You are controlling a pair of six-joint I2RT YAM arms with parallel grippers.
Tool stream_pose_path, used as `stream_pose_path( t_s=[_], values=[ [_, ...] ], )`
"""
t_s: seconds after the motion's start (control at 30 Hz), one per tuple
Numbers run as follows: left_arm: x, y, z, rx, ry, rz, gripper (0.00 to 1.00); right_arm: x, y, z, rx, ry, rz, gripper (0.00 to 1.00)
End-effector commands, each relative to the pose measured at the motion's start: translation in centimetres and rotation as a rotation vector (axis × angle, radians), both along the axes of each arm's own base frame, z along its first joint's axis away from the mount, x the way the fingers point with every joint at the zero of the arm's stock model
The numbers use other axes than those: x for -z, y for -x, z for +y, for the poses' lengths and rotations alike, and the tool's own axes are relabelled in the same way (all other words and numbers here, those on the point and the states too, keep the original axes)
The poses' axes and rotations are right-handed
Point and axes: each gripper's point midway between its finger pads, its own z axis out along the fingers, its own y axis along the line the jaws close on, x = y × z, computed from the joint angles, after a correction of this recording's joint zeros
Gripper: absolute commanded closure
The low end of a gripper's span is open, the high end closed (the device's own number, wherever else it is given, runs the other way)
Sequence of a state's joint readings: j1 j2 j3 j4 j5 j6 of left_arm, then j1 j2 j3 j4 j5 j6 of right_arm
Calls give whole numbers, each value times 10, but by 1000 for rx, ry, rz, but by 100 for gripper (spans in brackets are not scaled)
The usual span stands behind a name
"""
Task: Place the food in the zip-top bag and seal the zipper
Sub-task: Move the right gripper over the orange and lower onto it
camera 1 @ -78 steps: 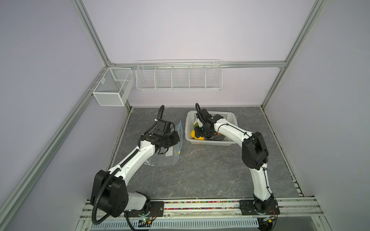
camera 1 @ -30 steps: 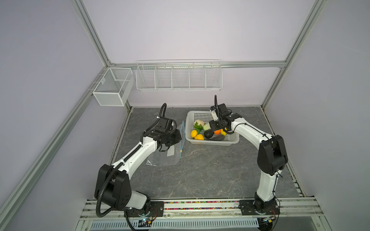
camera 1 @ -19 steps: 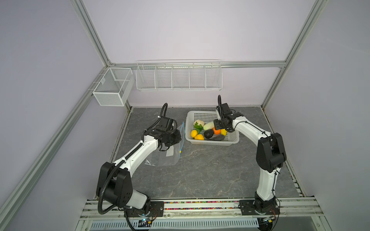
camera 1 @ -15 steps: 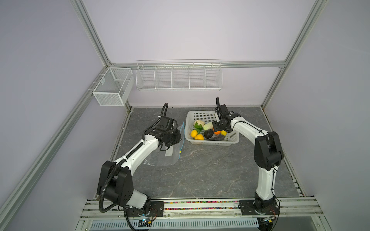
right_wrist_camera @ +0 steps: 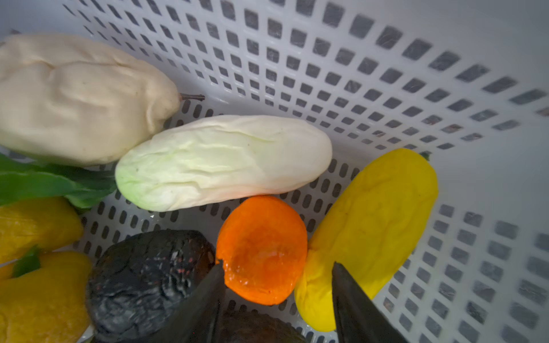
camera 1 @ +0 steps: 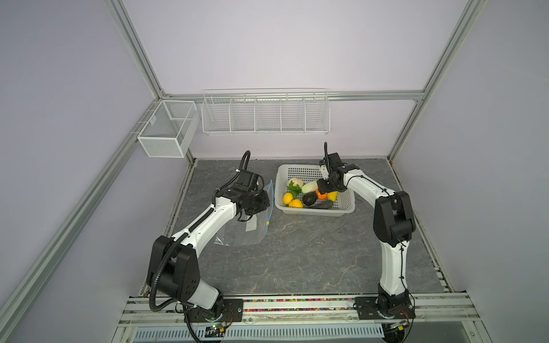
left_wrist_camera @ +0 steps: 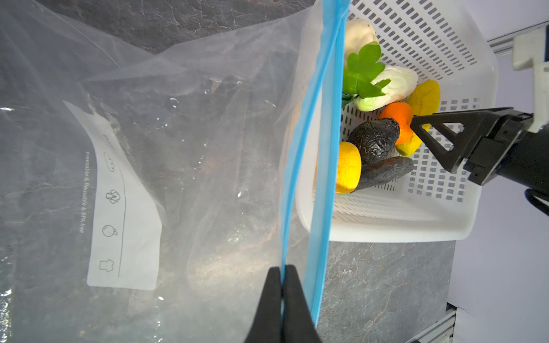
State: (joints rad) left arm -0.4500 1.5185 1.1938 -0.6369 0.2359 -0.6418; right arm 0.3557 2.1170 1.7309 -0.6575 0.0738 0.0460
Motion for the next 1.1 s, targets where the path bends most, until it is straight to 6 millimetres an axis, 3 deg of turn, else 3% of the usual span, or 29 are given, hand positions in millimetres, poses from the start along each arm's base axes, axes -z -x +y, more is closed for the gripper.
stream_pose_path(
  t_s=[0.0, 0.27, 0.67, 1.07],
  values=[
    [-6, -2, 0, 8, -12, -8, 100, 12, 8, 6, -44, -5, 53, 41],
    [-4, -1, 2, 3, -25, -6, 100, 20, 10, 9, -56, -30, 80, 40],
    [-5, 0, 2, 6, -21, -8, 100, 35, 3, 12, -44, -26, 103, 29],
    [-7, 0, 2, 2, -17, -9, 100, 40, -5, 15, -36, -29, 102, 29]
  ],
)
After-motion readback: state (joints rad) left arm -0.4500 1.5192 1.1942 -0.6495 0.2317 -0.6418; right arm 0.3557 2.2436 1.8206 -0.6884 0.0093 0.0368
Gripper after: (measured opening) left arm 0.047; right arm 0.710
